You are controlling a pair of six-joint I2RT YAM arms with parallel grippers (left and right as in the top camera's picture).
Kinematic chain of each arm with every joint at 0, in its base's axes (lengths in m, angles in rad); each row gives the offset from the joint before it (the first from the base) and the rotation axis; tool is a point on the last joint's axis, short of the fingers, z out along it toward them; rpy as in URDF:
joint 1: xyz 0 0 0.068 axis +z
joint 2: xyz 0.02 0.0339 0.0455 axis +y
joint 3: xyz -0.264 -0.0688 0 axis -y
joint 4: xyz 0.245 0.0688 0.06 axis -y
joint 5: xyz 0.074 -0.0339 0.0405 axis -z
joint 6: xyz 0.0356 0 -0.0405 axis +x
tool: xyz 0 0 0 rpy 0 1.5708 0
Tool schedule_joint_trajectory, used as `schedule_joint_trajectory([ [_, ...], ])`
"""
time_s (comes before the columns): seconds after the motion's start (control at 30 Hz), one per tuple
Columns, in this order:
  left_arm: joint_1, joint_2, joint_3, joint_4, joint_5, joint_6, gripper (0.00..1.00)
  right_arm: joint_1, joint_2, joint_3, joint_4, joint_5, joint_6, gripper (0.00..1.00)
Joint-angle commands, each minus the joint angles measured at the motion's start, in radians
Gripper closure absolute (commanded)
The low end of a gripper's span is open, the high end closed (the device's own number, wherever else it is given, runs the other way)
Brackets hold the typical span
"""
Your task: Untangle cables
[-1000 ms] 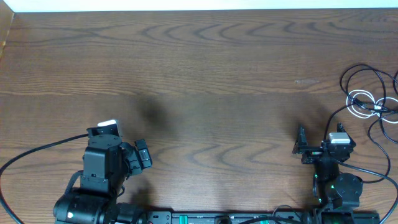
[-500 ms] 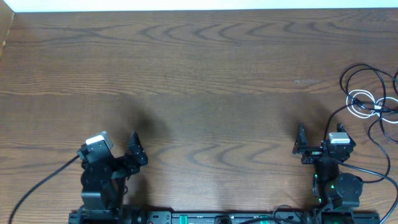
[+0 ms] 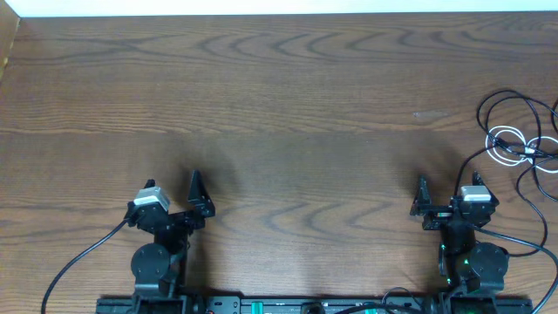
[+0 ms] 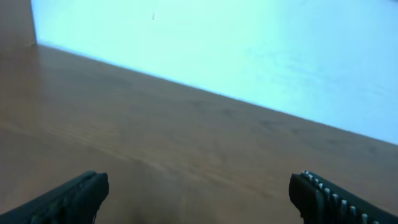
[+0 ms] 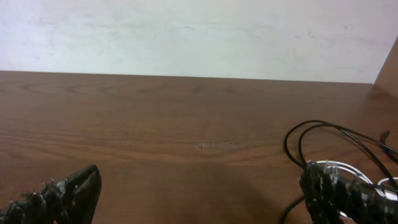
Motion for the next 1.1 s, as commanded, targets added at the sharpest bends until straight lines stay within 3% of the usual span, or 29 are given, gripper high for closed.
schedule_joint_trajectory([
  [0.0,0.005,-0.01,-0.034,0.09,0.029,0.144,0.02,0.008,-0.006,-0.001,-0.005,-0.003,-0.008,0.01],
  [0.1,0.005,-0.01,-0.062,0.154,0.063,0.24,0.02,0.008,-0.006,-0.001,-0.005,-0.003,-0.008,0.01],
  [0.23,0.005,-0.01,-0.062,0.114,0.081,0.337,0.02,0.008,-0.006,-0.001,-0.005,-0.003,-0.008,0.01],
  [0.4,0.005,-0.01,-0.062,-0.035,0.08,0.307,0.02,0.008,-0.006,-0.001,-0.005,-0.003,-0.008,0.01],
  [1.07,0.005,-0.007,-0.062,-0.03,0.08,0.309,0.02,0.008,-0.006,-0.001,-0.005,-0.003,-0.008,0.01],
])
